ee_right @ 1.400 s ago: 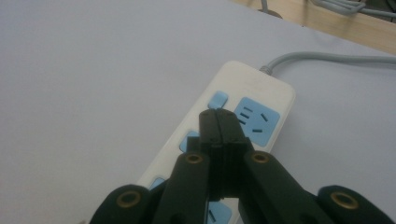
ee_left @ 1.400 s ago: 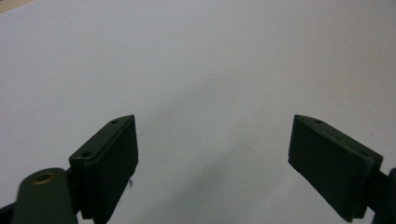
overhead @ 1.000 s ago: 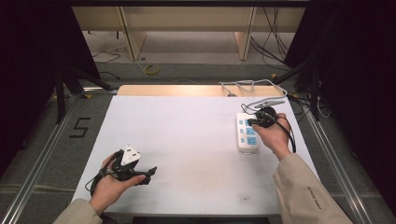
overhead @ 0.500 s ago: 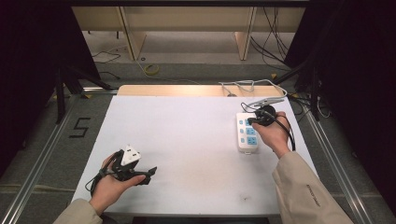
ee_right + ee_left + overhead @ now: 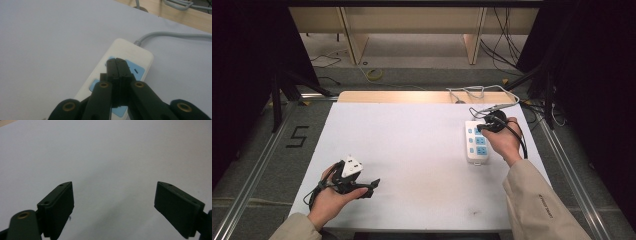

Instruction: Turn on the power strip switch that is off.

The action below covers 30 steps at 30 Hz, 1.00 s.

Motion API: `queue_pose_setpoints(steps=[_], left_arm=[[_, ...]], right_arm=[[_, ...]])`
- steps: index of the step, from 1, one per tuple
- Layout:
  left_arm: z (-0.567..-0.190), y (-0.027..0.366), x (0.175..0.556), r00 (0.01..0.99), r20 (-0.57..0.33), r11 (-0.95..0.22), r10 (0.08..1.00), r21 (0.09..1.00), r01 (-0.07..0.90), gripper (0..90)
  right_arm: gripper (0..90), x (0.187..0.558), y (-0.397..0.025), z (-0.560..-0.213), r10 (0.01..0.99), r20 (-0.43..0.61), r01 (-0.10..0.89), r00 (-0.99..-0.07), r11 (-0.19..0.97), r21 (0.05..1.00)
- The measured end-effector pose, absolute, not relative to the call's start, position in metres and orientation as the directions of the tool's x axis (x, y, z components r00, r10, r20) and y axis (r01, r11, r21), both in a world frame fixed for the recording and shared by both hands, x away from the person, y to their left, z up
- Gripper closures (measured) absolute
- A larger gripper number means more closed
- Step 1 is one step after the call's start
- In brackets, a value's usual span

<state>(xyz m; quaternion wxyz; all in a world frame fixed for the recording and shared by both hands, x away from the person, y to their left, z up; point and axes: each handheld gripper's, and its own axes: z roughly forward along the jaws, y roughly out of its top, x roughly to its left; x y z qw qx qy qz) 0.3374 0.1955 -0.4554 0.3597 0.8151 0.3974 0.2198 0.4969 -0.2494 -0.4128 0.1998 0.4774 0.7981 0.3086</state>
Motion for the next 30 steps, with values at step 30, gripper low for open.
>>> queue_pose_setpoints(steps=[30], left_arm=[[-0.455, 0.195, 0.337, 0.589, 0.071, -0.425, 0.805, 0.763, 0.488, 15.6]], right_arm=[[90.0, 0.516, -0.245, -0.419, 0.891, -0.022, 0.667, -0.453, 0.355, 0.655]])
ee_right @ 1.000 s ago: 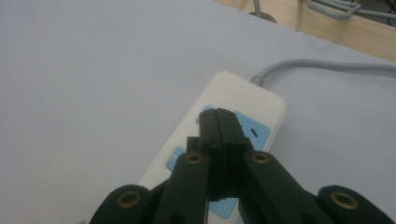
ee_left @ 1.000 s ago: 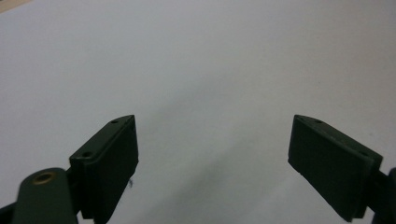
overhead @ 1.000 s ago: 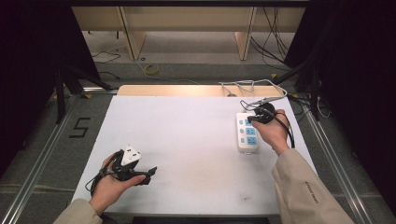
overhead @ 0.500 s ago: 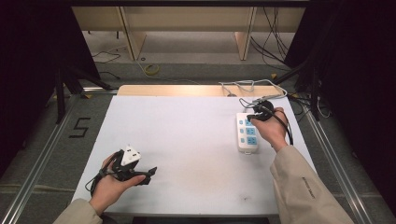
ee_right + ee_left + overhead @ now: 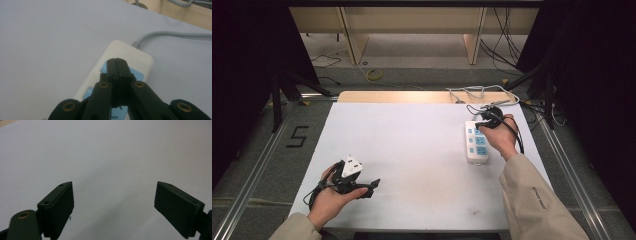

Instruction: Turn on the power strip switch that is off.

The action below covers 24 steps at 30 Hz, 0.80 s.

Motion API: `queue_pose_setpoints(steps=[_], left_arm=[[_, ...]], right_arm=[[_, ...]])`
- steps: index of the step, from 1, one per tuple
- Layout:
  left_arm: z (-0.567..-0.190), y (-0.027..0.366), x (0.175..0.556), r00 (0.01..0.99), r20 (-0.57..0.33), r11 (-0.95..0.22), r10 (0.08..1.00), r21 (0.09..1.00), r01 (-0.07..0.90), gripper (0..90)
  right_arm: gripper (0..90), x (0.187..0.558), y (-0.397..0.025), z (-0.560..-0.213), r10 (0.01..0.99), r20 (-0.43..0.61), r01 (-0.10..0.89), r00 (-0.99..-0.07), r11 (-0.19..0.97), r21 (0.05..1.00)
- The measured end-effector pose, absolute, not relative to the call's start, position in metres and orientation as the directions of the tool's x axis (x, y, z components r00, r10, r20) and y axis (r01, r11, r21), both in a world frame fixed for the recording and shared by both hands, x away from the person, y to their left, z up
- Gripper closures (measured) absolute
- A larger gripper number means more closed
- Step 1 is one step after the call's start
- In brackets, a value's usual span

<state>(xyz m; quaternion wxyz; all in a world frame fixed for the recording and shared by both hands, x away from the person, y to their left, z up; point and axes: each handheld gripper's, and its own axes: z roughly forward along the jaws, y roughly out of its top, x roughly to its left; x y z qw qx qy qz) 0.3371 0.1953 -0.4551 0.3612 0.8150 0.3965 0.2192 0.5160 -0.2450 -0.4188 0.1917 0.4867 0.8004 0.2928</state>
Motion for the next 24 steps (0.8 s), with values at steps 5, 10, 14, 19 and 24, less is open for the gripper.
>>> queue_pose_setpoints(steps=[5, 10, 14, 19, 24], left_arm=[[-0.455, 0.195, 0.337, 0.590, 0.071, -0.425, 0.804, 0.762, 0.488, 15.6], [-0.455, 0.195, 0.337, 0.590, 0.071, -0.425, 0.804, 0.763, 0.488, 15.6], [-0.455, 0.195, 0.337, 0.590, 0.070, -0.424, 0.804, 0.763, 0.488, 15.6], [-0.455, 0.195, 0.337, 0.590, 0.070, -0.425, 0.804, 0.762, 0.488, 15.6], [-0.455, 0.195, 0.337, 0.591, 0.069, -0.424, 0.804, 0.763, 0.488, 15.6]], right_arm=[[90.0, 0.518, -0.242, -0.420, 0.890, -0.019, 0.667, -0.455, 0.355, 0.655], [90.0, 0.521, -0.241, -0.421, 0.890, -0.019, 0.671, -0.455, 0.356, 0.651], [90.0, 0.523, -0.239, -0.422, 0.891, -0.018, 0.673, -0.454, 0.356, 0.648], [90.0, 0.525, -0.238, -0.423, 0.890, -0.020, 0.676, -0.455, 0.360, 0.642], [90.0, 0.528, -0.237, -0.424, 0.891, -0.019, 0.682, -0.454, 0.362, 0.635]])
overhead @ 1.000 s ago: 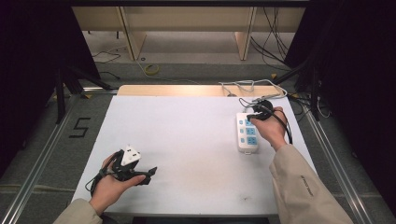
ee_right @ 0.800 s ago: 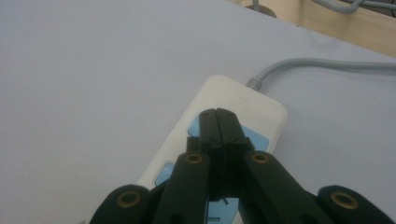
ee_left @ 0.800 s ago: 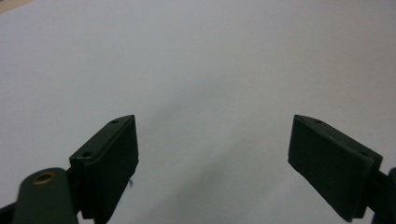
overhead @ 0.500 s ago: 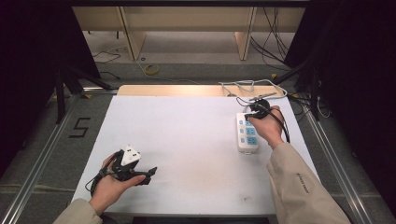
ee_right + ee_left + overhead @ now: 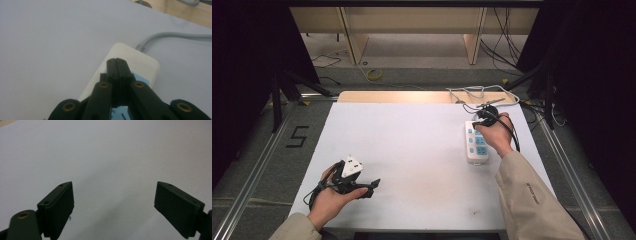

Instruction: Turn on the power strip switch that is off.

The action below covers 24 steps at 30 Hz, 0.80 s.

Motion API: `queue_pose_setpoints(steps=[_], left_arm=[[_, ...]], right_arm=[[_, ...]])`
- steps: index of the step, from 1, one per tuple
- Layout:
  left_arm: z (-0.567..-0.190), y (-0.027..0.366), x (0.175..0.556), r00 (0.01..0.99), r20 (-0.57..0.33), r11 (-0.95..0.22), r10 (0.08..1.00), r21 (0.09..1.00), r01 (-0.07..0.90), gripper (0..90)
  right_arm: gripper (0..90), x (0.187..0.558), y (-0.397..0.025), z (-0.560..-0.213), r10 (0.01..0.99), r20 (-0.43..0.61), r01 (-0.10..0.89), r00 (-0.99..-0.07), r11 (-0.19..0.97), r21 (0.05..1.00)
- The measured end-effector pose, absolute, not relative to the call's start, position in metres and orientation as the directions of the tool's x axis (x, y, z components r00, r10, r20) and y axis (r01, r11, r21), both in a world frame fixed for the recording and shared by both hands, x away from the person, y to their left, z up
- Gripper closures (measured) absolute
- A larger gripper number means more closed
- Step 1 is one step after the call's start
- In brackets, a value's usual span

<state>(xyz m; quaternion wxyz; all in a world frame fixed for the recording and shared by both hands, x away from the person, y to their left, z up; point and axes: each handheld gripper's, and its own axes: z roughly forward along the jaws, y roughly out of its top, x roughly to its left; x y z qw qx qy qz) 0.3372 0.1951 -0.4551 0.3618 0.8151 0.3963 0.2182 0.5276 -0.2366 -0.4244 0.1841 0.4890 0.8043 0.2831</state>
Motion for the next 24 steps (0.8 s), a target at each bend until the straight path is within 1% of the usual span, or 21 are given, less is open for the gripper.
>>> queue_pose_setpoints(steps=[24], left_arm=[[-0.4552, 0.1945, 0.3369, 0.594, 0.071, -0.427, 0.801, 0.762, 0.486, 15.6]], right_arm=[[90.0, 0.5380, -0.2308, -0.4304, 0.889, -0.023, 0.704, -0.457, 0.377, 0.602]])
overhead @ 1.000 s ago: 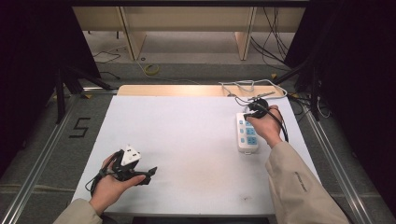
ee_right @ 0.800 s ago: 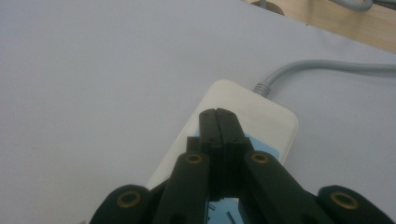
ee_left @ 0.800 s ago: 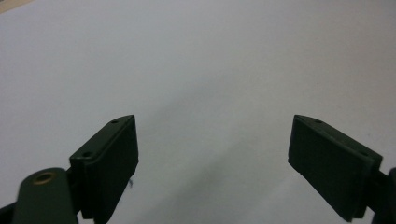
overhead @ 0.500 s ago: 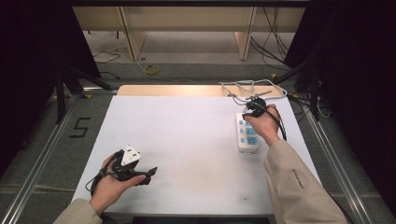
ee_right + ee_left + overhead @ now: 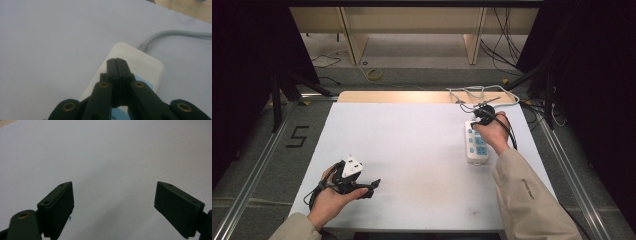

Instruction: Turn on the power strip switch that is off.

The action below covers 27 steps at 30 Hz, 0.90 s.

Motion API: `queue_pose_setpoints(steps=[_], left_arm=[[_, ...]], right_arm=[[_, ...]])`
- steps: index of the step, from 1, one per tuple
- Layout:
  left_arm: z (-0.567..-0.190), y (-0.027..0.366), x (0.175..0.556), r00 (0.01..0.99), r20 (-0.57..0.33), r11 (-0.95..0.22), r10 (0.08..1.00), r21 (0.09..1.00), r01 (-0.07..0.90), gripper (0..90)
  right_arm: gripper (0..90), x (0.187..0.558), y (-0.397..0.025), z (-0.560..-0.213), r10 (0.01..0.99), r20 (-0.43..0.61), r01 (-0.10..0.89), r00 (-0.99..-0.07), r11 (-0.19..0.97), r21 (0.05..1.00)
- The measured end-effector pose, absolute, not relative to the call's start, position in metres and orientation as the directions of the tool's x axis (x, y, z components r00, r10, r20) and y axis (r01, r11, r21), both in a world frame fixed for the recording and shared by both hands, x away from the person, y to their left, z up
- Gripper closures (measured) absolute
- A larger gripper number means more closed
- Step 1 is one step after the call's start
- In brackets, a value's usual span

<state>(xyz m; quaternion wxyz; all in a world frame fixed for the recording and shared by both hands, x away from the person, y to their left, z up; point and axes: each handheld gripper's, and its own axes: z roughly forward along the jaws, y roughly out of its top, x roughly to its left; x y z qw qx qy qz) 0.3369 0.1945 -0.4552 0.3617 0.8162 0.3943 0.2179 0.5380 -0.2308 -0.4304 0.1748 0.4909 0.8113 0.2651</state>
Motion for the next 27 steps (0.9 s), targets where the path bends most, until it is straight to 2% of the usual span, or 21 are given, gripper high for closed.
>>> queue_pose_setpoints(steps=[27], left_arm=[[-0.4552, 0.1942, 0.3368, 0.595, 0.068, -0.427, 0.801, 0.762, 0.487, 15.6]], right_arm=[[90.0, 0.5442, -0.2241, -0.4389, 0.881, -0.023, 0.720, -0.472, 0.400, 0.568]])
